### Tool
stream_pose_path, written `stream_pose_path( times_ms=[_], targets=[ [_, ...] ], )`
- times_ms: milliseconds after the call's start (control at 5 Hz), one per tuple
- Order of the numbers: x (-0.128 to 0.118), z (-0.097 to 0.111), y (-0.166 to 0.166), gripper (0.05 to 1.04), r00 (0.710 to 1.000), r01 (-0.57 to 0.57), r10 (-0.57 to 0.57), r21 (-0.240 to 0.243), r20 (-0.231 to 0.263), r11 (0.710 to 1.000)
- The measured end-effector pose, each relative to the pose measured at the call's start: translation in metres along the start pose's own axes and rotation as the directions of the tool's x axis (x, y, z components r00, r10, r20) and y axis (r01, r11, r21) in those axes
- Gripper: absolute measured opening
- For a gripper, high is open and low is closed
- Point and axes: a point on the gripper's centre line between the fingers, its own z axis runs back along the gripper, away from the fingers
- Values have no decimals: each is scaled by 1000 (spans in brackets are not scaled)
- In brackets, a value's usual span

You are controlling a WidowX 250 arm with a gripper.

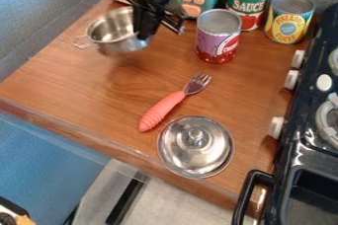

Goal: Move the silver pot to the upper left side of the table

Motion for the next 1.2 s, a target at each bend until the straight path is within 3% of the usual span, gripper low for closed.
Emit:
stream_pose_path(
  times_ms=[600,800,1200],
  targets=[
    [25,-12,-22,77,1000,5,-6,-34,-24,999],
    [29,-2,-18,224,999,-23,22,-33,-30,999],
    [25,6,-6,788,994,-91,85,-91,-71,992]
  ],
)
